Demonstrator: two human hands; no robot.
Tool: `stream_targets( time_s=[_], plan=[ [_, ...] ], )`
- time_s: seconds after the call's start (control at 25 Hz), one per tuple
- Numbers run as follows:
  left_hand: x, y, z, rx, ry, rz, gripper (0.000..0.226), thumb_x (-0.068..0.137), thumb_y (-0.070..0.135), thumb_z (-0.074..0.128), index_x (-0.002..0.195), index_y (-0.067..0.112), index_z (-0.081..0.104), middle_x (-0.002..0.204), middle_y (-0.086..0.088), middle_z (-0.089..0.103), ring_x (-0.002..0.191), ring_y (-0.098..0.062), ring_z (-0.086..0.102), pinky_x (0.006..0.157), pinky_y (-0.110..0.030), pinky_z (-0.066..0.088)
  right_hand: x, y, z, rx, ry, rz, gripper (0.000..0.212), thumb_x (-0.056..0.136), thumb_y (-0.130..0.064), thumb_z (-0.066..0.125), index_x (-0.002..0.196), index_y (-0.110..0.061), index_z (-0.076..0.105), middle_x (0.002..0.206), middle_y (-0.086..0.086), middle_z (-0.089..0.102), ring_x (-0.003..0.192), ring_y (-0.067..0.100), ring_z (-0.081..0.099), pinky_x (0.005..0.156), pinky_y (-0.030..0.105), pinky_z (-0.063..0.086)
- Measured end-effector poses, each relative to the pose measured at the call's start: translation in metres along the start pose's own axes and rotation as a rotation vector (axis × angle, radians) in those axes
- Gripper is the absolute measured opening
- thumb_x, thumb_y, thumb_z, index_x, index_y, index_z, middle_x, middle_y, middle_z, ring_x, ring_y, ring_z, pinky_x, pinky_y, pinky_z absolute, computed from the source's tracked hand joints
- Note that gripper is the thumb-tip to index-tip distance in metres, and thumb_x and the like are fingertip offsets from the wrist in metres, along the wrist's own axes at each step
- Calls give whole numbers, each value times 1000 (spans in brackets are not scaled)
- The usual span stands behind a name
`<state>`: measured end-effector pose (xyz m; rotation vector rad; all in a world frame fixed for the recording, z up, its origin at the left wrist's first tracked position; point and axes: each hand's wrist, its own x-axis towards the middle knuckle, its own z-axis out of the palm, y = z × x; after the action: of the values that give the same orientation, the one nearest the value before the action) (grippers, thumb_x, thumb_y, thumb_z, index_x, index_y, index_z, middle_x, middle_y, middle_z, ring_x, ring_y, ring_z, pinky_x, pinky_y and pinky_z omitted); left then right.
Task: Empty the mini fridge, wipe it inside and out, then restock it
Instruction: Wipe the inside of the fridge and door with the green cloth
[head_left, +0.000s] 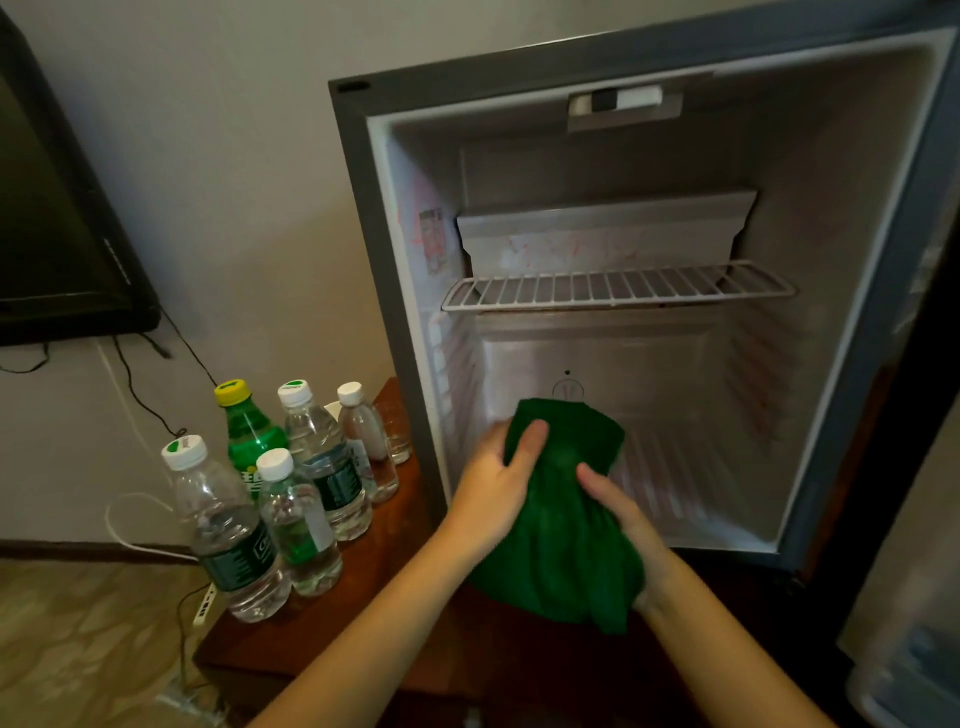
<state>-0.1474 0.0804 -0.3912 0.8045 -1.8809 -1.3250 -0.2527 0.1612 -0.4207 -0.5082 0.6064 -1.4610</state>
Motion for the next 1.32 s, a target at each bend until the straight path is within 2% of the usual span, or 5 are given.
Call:
stream_targets(
  time_s=[0.2, 0.64, 0.92, 1.16, 1.32],
  plan=[
    [6, -12, -27, 602, 436, 463, 62, 88, 62, 44, 138, 26, 38, 137, 3, 32, 132, -9, 28, 103, -10, 22, 23, 2, -1, -204, 190, -223, 58, 62, -33, 85, 116, -22, 65, 109, 5, 71, 97, 19, 69, 80, 34, 54],
    [75, -98, -65, 166, 541, 459, 66, 78, 30, 63, 132, 0, 38, 127, -13, 48, 124, -20, 47, 107, -43, 38, 153, 15, 13, -1255, 79, -1295, 57, 86, -19, 59, 137, -36, 44, 138, -13, 44, 115, 19, 50, 100, 24, 41],
    [75, -104, -63, 60, 565, 453, 73, 75, 36, 67, 137, 23, 32, 130, -6, 48, 124, -20, 49, 104, -45, 43, 212, -19, -5, -868, 537, -695, 31, 93, -23, 59, 117, -5, 58, 99, 4, 64, 94, 20, 63, 83, 36, 54],
    [76, -108, -63, 49, 554, 472, 73, 74, 34, 66, 136, 15, 33, 124, -5, 52, 117, -13, 53, 100, -38, 46, 157, 10, 15, -928, 274, -971, 27, 85, -13, 65, 93, -37, 54, 101, 7, 63, 88, 5, 62, 76, 16, 50],
    [77, -112, -64, 37, 556, 431, 81, 73, 35, 67, 140, 8, 30, 130, -13, 49, 121, -25, 51, 100, -53, 44, 210, -33, 12, -923, 509, -795, 21, 88, -18, 66, 106, -9, 61, 93, 0, 63, 87, 14, 62, 78, 31, 53]
  ],
)
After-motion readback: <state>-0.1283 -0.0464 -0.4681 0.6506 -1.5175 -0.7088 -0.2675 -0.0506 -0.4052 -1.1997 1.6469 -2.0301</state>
